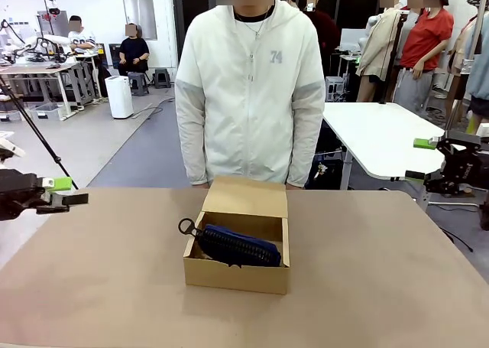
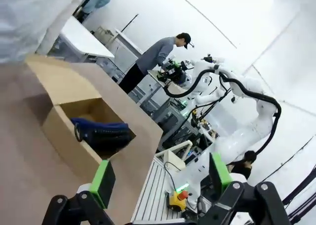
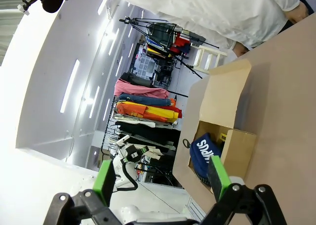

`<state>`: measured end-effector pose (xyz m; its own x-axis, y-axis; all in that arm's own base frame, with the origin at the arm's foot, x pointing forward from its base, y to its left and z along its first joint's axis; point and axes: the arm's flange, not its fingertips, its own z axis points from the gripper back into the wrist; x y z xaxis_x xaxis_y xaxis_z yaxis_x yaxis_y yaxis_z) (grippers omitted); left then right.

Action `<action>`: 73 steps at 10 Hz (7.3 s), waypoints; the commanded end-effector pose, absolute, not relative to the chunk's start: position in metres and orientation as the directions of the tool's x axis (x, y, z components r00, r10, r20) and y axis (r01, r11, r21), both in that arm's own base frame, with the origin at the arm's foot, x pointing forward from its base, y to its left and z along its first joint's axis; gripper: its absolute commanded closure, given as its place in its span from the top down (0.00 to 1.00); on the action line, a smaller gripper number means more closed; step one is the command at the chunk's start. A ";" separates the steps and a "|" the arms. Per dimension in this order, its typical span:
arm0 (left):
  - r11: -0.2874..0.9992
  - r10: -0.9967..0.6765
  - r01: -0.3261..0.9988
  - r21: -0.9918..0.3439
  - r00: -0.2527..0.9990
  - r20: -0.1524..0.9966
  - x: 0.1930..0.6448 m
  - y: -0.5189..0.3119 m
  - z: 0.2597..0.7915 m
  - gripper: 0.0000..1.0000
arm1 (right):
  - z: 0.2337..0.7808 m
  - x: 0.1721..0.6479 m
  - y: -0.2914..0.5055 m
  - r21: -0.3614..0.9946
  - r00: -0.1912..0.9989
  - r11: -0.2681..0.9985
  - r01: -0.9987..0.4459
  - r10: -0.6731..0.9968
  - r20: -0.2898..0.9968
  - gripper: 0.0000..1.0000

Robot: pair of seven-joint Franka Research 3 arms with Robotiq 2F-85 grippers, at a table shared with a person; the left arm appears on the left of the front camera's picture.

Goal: Pack the items into the box.
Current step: Pick up the item indicated by the person and place it inside the Mailer Box, then close the Mailer Box.

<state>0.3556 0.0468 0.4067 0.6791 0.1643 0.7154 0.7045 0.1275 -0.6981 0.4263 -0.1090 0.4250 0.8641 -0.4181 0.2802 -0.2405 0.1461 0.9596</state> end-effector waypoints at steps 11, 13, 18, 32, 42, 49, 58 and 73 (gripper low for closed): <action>0.125 0.147 0.787 -0.604 0.587 0.796 0.348 0.045 0.425 1.00 | 0.427 0.425 -0.109 0.959 0.866 0.139 -0.248 -0.413 0.284 1.00; 0.125 0.147 0.787 -0.604 0.587 0.796 0.348 0.045 0.425 1.00 | 0.427 0.425 -0.109 0.959 0.866 0.139 -0.248 -0.413 0.284 1.00; 0.125 0.147 0.787 -0.604 0.587 0.796 0.348 0.045 0.425 1.00 | 0.427 0.425 -0.109 0.959 0.866 0.139 -0.248 -0.413 0.284 1.00; 0.278 0.106 0.491 -0.826 0.839 0.534 0.491 -0.016 0.394 1.00 | 0.349 0.525 0.005 0.835 0.854 0.519 -0.183 -0.337 0.397 1.00; 0.127 -0.143 0.156 -0.979 0.980 0.138 0.680 -0.063 0.338 1.00 | 0.295 0.645 0.069 0.895 0.956 0.436 -0.091 -0.215 0.202 1.00; 0.164 -0.339 -0.045 -0.985 0.935 -0.099 0.743 -0.152 0.268 1.00 | 0.258 0.662 0.125 0.973 0.993 0.206 0.101 -0.085 -0.084 1.00; 0.066 -0.508 0.044 -0.997 0.862 0.004 0.739 -0.216 0.254 0.95 | 0.247 0.651 0.122 0.981 0.995 0.178 0.077 0.054 -0.088 0.81; 0.005 -0.564 0.296 -0.955 0.790 0.242 0.692 -0.205 0.306 0.40 | 0.264 0.649 0.121 0.979 0.987 0.127 -0.158 0.061 0.151 0.31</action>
